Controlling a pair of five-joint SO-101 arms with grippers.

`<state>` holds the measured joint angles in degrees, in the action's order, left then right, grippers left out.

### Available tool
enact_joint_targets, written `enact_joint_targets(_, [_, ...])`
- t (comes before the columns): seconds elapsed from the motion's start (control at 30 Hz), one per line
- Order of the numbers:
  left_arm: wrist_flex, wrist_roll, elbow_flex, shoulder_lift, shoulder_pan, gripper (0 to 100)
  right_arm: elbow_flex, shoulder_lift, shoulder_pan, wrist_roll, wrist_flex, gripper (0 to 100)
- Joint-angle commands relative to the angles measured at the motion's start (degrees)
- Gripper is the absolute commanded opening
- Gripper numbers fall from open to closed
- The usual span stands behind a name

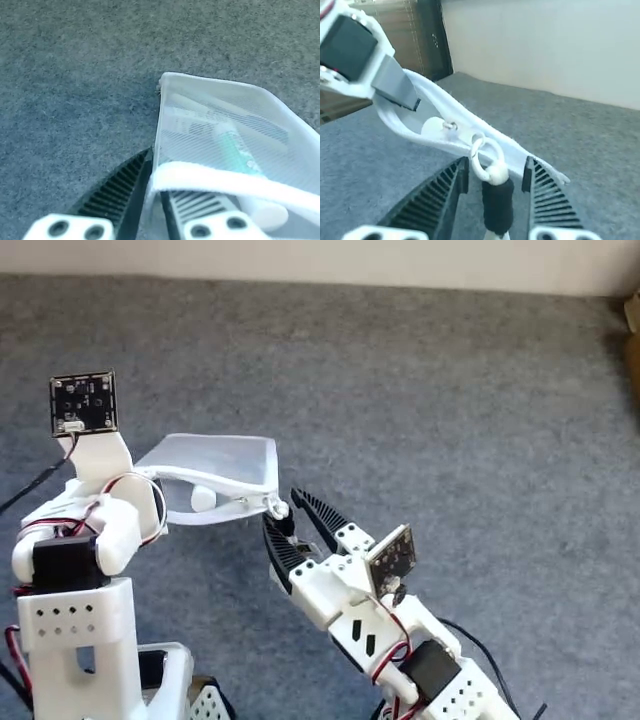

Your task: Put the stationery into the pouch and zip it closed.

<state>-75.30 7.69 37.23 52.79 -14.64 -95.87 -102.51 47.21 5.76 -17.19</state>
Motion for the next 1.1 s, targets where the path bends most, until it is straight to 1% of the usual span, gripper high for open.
enact_joint_targets(0.0, [1.76, 0.79, -0.04, 0.4, -0.92, 1, -5.85, -0.84, 0.75, 0.18, -2.51, 16.3])
enact_joint_targets(0.17, [1.76, 0.7, 0.04, 0.4, -0.92, 1, -5.58, -0.84, 0.66, 0.18, -6.46, 16.3])
enact_joint_targets(0.47, [1.76, 0.62, 0.04, 0.4, -0.92, 1, -5.85, -0.84, 0.66, 0.18, -6.73, 16.1])
enact_joint_targets(0.53, [1.76, 0.62, 0.04, 0.4, -0.92, 1, -5.93, -0.84, 0.66, 0.18, -6.64, 13.2])
enact_joint_targets(0.63, [1.76, 0.62, 0.04, 0.4, -0.92, 1, -5.93, -1.01, 0.66, 0.18, -6.37, 4.3])
enact_joint_targets(0.7, [1.76, 0.62, 0.04, 0.4, -0.92, 1, -5.76, -1.45, 0.66, 0.18, -6.37, 0.2])
enact_joint_targets(0.87, [1.76, 0.62, 0.04, 0.4, -0.92, 1, -5.58, -1.54, 0.22, 0.18, -6.55, 0.5])
enact_joint_targets(1.0, [1.76, 0.62, 0.04, 0.4, -0.92, 1, -5.49, -1.54, -2.77, 0.18, -6.81, 0.5])
enact_joint_targets(1.07, [1.76, 0.62, -0.31, 0.4, -0.92, 1, -4.26, -1.54, -4.26, -1.85, -7.25, 0.5])
